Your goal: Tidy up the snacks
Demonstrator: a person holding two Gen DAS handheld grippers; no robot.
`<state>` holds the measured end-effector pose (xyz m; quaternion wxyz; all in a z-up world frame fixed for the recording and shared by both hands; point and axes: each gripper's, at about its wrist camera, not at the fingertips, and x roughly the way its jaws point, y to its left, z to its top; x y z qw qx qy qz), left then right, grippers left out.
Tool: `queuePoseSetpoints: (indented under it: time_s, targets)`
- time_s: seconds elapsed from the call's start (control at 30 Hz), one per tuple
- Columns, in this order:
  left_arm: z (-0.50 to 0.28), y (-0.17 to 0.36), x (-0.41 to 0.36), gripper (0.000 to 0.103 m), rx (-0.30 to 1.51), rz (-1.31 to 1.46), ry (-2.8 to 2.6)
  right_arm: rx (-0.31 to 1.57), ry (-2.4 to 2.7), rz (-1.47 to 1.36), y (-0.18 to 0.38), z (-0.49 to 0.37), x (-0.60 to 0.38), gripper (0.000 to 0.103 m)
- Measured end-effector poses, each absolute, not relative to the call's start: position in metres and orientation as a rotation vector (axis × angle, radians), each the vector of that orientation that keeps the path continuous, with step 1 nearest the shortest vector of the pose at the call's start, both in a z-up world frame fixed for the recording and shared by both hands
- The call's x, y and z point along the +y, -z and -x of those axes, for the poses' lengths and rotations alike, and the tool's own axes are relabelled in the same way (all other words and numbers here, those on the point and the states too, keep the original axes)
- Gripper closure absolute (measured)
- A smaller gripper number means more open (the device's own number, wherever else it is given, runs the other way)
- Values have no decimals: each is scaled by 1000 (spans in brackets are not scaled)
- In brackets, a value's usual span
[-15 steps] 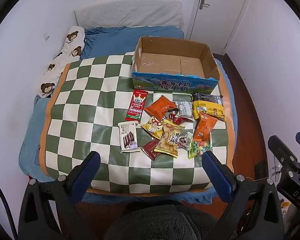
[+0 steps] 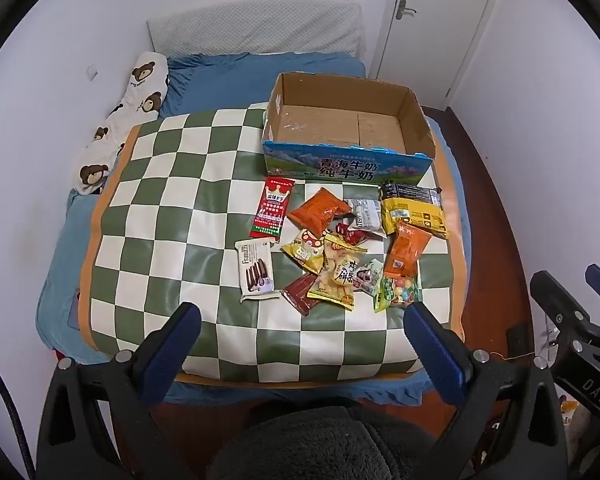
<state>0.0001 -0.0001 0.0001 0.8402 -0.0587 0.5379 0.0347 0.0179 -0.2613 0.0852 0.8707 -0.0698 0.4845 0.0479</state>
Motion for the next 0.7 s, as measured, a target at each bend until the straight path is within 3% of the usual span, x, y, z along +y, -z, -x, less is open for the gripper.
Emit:
queuePoseSetpoints:
  time_s: [0.7]
  targets:
    - [7, -5, -3, 0, 1127, 131, -51, 1004, -112, 137, -92, -9, -262, 0]
